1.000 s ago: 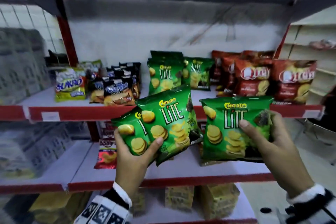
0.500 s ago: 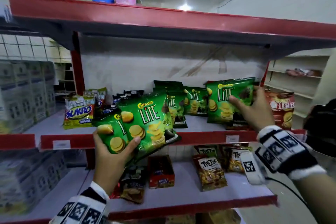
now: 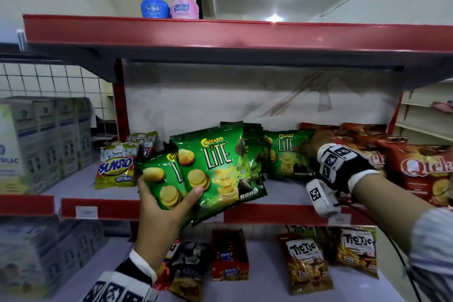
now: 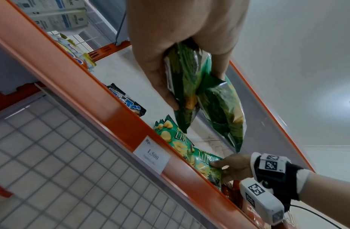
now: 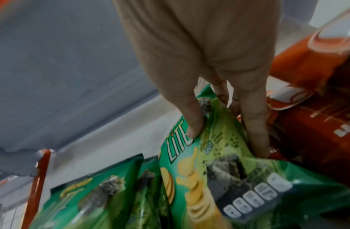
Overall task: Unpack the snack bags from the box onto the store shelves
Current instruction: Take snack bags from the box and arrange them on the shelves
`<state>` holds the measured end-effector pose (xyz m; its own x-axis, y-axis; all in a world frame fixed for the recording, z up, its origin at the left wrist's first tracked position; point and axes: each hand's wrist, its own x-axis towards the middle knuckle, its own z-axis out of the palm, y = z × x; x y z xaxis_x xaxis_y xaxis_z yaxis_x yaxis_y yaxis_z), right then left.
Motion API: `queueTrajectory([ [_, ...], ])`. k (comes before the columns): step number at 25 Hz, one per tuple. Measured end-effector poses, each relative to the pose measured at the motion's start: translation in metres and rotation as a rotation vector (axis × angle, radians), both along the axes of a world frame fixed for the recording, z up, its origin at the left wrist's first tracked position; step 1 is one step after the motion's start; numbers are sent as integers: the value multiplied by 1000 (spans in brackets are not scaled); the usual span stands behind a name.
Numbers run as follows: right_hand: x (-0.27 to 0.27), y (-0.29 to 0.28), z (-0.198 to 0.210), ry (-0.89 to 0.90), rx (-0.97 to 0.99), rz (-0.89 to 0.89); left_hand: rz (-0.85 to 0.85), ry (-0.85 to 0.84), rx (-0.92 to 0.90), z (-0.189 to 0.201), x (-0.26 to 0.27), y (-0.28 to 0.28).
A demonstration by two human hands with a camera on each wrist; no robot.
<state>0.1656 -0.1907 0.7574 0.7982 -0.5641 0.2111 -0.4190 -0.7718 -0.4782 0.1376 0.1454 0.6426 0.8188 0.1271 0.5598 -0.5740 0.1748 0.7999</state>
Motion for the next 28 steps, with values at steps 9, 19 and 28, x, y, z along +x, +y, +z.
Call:
queueTrajectory([
  [9,9,0,2,209,-284,2,-70,65,85,-7,2,-26],
  [19,-84,48,18,106,325,657,-157,-9,36,11,5,-71],
  [28,-73,-1,-19,-322,293,244,-78,31,18,8,18,-69],
])
